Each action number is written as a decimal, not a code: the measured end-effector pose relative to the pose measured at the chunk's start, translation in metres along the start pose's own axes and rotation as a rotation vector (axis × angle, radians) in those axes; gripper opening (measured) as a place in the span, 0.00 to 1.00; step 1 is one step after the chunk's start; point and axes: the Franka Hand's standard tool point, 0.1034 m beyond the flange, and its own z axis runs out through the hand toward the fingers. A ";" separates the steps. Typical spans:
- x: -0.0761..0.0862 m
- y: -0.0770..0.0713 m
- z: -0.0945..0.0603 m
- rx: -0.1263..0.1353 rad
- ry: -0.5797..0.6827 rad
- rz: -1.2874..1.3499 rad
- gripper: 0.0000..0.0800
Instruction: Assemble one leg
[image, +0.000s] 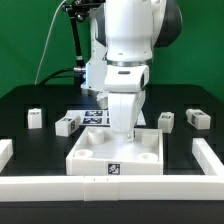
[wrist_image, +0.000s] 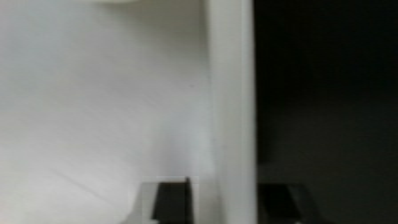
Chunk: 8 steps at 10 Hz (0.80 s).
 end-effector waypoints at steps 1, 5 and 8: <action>0.000 0.001 -0.001 -0.005 0.002 -0.001 0.07; 0.000 0.001 -0.001 -0.005 0.002 -0.001 0.07; 0.001 0.001 -0.001 -0.006 0.002 -0.002 0.08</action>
Offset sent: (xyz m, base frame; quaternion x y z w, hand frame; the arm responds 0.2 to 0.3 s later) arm 0.0000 0.0000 0.0000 0.0000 0.0000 0.0000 1.0000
